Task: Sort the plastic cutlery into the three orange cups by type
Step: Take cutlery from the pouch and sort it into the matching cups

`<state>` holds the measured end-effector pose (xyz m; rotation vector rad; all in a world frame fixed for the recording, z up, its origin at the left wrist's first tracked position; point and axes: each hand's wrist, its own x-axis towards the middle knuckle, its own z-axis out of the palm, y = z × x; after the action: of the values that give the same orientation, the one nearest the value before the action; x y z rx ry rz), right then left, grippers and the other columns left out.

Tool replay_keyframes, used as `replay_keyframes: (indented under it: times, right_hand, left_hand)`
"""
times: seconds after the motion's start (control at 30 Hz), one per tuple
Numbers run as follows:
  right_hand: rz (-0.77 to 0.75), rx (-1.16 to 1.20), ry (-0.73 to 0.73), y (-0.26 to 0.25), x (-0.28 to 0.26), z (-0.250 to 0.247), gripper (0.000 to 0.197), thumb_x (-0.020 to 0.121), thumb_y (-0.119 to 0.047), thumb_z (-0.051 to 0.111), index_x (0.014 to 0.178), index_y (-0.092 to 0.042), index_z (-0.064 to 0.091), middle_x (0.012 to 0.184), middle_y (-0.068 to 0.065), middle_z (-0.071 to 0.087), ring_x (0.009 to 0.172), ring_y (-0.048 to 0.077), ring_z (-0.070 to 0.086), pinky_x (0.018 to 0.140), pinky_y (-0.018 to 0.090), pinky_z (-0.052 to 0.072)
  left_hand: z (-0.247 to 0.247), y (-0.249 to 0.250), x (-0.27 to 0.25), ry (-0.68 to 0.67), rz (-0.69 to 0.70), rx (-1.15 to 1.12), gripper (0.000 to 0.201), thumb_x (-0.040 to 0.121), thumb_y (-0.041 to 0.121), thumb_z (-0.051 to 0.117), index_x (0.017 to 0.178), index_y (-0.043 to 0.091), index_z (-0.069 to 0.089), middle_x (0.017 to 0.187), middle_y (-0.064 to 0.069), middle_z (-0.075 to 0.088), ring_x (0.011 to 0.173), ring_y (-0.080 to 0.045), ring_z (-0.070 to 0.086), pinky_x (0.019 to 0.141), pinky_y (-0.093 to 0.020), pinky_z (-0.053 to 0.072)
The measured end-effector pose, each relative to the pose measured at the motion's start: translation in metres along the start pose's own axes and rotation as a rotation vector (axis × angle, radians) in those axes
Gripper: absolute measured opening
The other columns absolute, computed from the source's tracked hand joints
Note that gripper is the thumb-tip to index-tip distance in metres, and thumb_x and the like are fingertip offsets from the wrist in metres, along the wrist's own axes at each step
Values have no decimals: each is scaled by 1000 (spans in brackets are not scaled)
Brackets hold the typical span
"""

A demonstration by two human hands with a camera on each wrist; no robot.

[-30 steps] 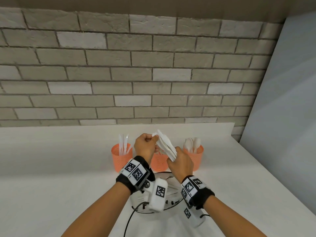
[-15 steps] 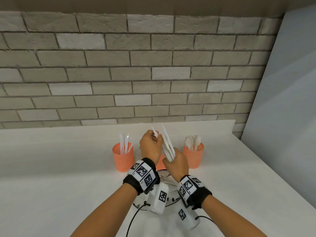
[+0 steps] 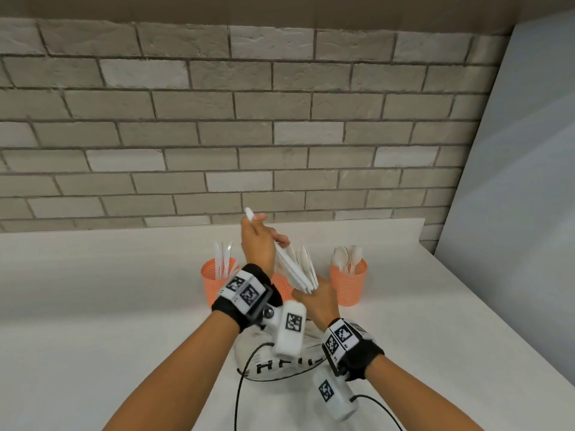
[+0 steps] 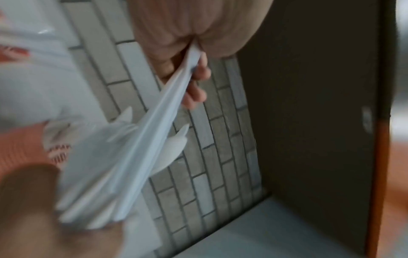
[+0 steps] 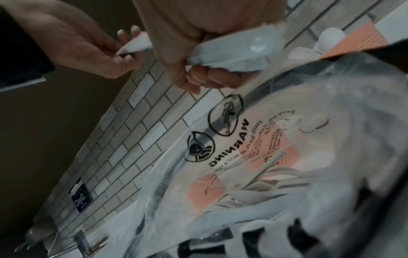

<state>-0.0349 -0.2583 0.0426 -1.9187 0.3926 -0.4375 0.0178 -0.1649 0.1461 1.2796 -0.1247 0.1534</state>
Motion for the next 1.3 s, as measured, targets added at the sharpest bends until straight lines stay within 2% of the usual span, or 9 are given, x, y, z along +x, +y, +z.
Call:
replay_keyframes:
  times: [0.2, 0.33, 0.5, 0.67, 0.77, 0.93, 1.07, 1.2, 1.3]
  right_hand:
    - [-110, -95, 60, -1, -2, -14, 8, 79, -17, 69, 82, -10, 66, 75, 6, 69, 67, 15, 59, 53, 17, 41]
    - [-196, -415, 117, -2, 2, -23, 18, 81, -24, 64, 93, -12, 59, 82, 4, 66, 75, 23, 62, 58, 26, 41]
    - [-348, -692, 186, -1, 10, -29, 20, 85, -17, 60, 103, -7, 57, 92, 9, 65, 78, 29, 64, 58, 27, 34]
    - [-400, -783, 154, -1, 11, -28, 32, 55, -9, 84, 76, -8, 60, 61, 6, 61, 45, 25, 58, 39, 22, 26]
    - [-433, -813, 154, 1, 11, -26, 36, 50, -9, 86, 75, -8, 60, 61, 5, 61, 44, 23, 58, 38, 22, 26]
    - [-394, -757, 137, 4, 8, -30, 22, 84, -12, 60, 103, -4, 58, 92, 13, 66, 77, 33, 66, 57, 29, 37]
    - [-335, -724, 74, 5, 7, -37, 24, 86, -19, 56, 107, -8, 53, 99, 7, 65, 87, 28, 64, 62, 27, 37]
    - [-228, -398, -4, 3, 7, -41, 22, 80, -16, 64, 100, -8, 57, 79, -2, 61, 74, 20, 59, 57, 23, 37]
    - [-27, 86, -121, -1, 8, -41, 17, 84, -7, 60, 101, -10, 57, 63, -3, 51, 49, 8, 47, 42, 14, 35]
  left_hand:
    - [-22, 18, 34, 80, -216, -280, 21, 96, 6, 41, 77, 15, 45, 50, 1, 35, 28, -1, 28, 31, -13, 24]
    - [-37, 8, 27, -42, -251, -120, 24, 98, 14, 40, 86, 10, 60, 59, 0, 37, 36, -5, 36, 39, -17, 33]
    - [-31, -8, -5, -127, -63, 328, 16, 94, 28, 50, 94, 16, 61, 58, 5, 39, 48, -9, 35, 53, -21, 34]
    - [-20, -25, -20, -83, -39, 346, 18, 80, 29, 70, 77, 15, 59, 68, 2, 59, 61, -13, 55, 57, -25, 42]
    - [-14, -30, -23, -95, -38, 337, 19, 82, 21, 69, 75, 10, 56, 70, -4, 58, 68, -19, 57, 64, -27, 46]
    - [-6, -27, -20, -43, -31, 342, 14, 91, 18, 56, 93, 7, 50, 80, -7, 56, 77, -24, 55, 66, -29, 46]
    - [-9, -13, -13, 39, -18, 184, 9, 97, 21, 44, 98, 12, 43, 75, -2, 63, 48, -5, 53, 45, -17, 40]
    - [-22, 0, 8, 173, -97, 58, 18, 96, 19, 45, 83, 10, 55, 63, 2, 50, 53, -12, 42, 60, -26, 38]
    - [-36, -1, 22, 192, -289, -133, 18, 93, 14, 49, 75, 13, 52, 63, 0, 41, 48, -12, 35, 45, -20, 35]
